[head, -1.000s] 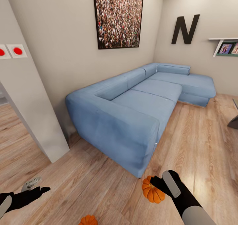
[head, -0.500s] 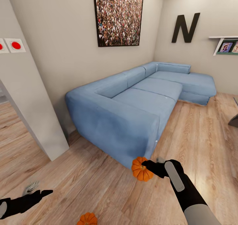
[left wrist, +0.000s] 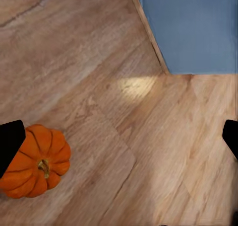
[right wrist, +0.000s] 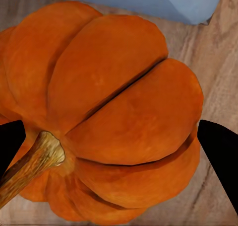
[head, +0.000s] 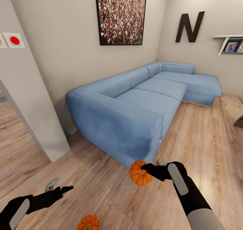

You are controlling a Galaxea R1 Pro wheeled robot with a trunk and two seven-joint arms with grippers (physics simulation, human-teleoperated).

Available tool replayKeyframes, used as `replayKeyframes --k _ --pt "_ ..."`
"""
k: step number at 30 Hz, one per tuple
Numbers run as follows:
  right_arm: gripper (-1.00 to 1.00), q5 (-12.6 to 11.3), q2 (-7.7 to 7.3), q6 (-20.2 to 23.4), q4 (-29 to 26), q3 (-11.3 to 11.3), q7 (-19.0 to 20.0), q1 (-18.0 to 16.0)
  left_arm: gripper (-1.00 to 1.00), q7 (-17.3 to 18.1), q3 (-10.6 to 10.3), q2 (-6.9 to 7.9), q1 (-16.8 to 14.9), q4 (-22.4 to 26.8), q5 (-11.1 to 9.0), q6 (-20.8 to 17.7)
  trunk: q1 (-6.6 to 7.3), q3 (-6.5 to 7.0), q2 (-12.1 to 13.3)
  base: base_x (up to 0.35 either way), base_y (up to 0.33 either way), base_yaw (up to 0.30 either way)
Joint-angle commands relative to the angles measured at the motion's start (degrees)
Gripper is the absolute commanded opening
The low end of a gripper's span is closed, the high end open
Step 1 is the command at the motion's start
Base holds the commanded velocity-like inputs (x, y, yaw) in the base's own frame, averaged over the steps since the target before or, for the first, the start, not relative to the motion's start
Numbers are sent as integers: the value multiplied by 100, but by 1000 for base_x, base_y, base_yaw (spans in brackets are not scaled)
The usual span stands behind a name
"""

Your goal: Place each of the two pumpkins and all three candles from the living room inside a cabinet in the living room (use any cabinet), then make sure every cabinet is closed, and position the cauldron so it is next to a table in the living room.

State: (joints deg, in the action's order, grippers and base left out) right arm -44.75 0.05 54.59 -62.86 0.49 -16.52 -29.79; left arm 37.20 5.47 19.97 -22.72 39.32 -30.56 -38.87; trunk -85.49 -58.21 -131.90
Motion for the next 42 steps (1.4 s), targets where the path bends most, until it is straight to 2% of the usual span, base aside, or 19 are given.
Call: replayKeyframes --k 1,3,7,9,10,11,12,14,15,16,17,19,20,21,22,25,28,36,42 --pt "-100 -61 6 33 -7 -1 -57 -6 100 58 9 10 -9 9 -18 -61 -21 -23 -44 0 0 0" --pt "-100 -65 43 60 -7 5 -56 -8 100 152 13 19 -17 17 -12 -86 -65 -59 -124 0 0 0" --pt "-100 -67 330 75 18 12 -54 -11 100 238 8 68 -34 26 -4 -111 -153 -131 -284 0 0 0" --pt "-100 -69 435 87 22 18 -60 -43 100 317 12 277 -55 33 -14 -235 -197 -167 -365 0 0 0" --pt "-100 -67 499 93 19 22 -60 -53 100 447 15 420 -62 36 -16 -372 -219 -185 -405 0 0 0" --pt "-100 -65 578 97 21 28 -63 -60 100 711 17 624 -66 37 -18 -567 -241 -203 -445 0 0 0" --pt "-100 -59 680 109 29 56 -67 -67 100 1238 16 949 -70 37 -13 -819 -263 -221 -485 0 0 0" --pt "-100 -55 779 253 7 208 -70 -74 100 2500 7 1606 -73 -8 6 -1049 -307 -257 -565 0 0 0" --pt "-100 -58 800 339 6 267 -70 -77 100 2958 6 1851 -74 -89 15 -1089 -329 -275 -605 0 0 0" --pt "-100 -59 806 387 8 297 -69 -79 100 3222 9 1993 -74 -216 21 -1105 -351 -293 -645 0 0 0" --pt "-100 -60 805 417 5 312 -66 -79 100 3346 12 2057 -74 -310 31 -1107 -373 -311 -686 0 0 0" --pt "-100 -60 808 439 2 324 -63 -80 100 3413 -2 2027 -74 -382 60 -1081 -417 -347 -766 0 0 0" --pt "-100 -61 812 441 2 326 -63 -80 100 3334 -14 1897 -74 -395 86 -1042 -439 -364 -806 0 0 0" --pt "-100 -61 814 440 2 327 -63 -80 100 3197 -17 1808 -74 -399 98 -964 -461 -382 -846 0 0 0" --pt "-100 -61 816 439 2 328 -62 -80 100 2907 -19 1721 -74 -392 99 -842 -483 -400 -886 0 0 0" --pt "-100 -61 814 439 2 328 -62 -80 100 2449 -14 1579 -74 -285 76 -735 -548 -454 -1006 0 0 0" --pt "-100 -61 813 438 2 328 -62 -78 100 2337 -7 1509 -74 -83 69 -722 -614 -508 -1127 0 0 0" --pt "-100 -61 805 432 2 328 -62 -80 100 2235 4 1472 -74 -5 104 -651 -639 -685 -1145 0 0 0" --pt "-100 -61 804 424 2 321 -54 -80 100 1752 7 1321 -74 -4 95 -532 -654 -817 -1153 0 0 0"
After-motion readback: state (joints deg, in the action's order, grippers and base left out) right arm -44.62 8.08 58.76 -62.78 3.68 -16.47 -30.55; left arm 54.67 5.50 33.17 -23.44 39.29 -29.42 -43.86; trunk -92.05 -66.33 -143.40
